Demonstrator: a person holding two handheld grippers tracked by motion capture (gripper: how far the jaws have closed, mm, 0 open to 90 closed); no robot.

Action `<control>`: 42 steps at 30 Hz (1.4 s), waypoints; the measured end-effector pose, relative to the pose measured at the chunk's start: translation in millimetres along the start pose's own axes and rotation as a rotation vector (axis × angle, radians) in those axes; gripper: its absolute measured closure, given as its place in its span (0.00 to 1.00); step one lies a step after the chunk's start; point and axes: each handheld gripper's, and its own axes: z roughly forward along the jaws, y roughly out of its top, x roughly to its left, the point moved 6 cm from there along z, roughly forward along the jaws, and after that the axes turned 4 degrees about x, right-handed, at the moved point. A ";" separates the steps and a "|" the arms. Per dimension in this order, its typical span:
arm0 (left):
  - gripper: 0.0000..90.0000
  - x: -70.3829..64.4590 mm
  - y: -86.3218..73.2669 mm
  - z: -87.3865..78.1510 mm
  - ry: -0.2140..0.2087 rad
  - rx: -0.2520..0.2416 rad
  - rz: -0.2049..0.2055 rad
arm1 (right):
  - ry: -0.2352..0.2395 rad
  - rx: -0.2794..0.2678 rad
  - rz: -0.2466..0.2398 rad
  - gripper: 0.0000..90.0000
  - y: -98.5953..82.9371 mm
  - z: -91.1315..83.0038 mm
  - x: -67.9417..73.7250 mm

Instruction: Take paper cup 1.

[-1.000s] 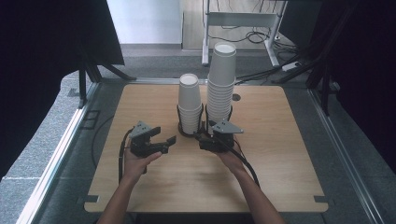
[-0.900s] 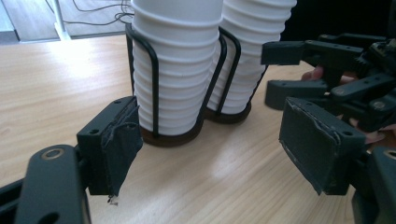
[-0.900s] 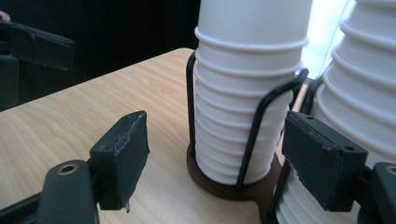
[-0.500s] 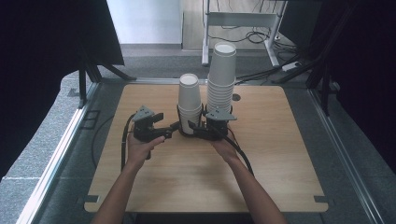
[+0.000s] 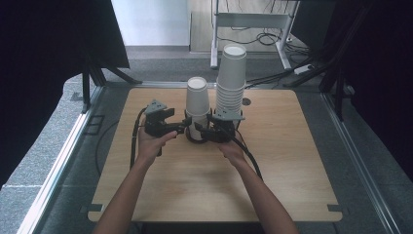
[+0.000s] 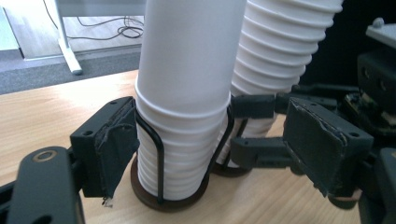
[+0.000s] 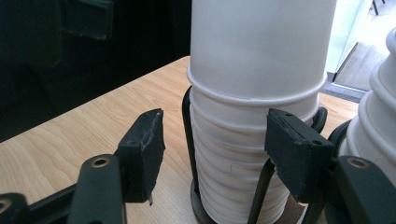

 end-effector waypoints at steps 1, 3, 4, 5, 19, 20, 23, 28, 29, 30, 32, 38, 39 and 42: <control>0.20 0.4 1.8 1.4 0.001 -0.008 0.001 | 0.002 -0.002 0.005 0.45 -0.1 0.5 -0.8; 0.20 0.2 5.6 3.8 -0.013 -0.025 -0.005 | 0.008 -0.005 0.019 0.49 -0.9 2.7 -2.8; 0.20 -0.1 9.3 7.5 -0.005 -0.035 -0.003 | 0.007 -0.005 0.023 0.51 -1.3 3.3 -3.7; 0.20 -0.1 9.3 7.5 -0.005 -0.035 -0.003 | 0.008 -0.009 0.030 0.53 -1.0 3.4 -4.3; 0.05 14.1 25.0 42.3 0.005 -0.013 -0.028 | 0.012 -0.008 0.037 0.61 -1.1 2.5 -9.0; 0.04 14.5 25.3 44.1 -0.001 -0.014 -0.032 | 0.014 -0.005 0.042 0.61 -1.4 2.4 -8.6; 0.03 14.9 26.0 49.3 -0.015 -0.002 -0.035 | 0.012 0.001 0.039 0.61 -2.6 2.6 -7.8; 0.02 13.8 26.9 58.1 -0.010 0.028 -0.024 | 0.001 0.014 0.026 0.60 -4.6 3.5 -6.8; 0.02 13.8 27.0 59.8 -0.005 0.035 -0.021 | -0.003 0.015 0.024 0.61 -4.7 3.7 -6.6; 0.02 13.5 27.2 61.4 -0.004 0.037 -0.021 | -0.007 0.014 0.023 0.61 -4.6 3.8 -6.3; 0.02 13.3 27.9 63.7 0.000 0.034 -0.018 | -0.017 0.016 0.019 0.62 -4.9 3.8 -5.7; 0.03 12.9 26.6 70.4 0.003 0.034 -0.017 | -0.045 0.013 0.012 0.68 -5.4 4.0 -6.6; 0.03 13.0 26.0 71.9 0.004 0.037 -0.014 | -0.050 0.012 0.012 0.70 -5.5 4.1 -6.7; 0.02 13.4 24.8 75.5 0.009 0.042 -0.015 | -0.058 0.009 0.008 0.71 -5.7 4.4 -6.8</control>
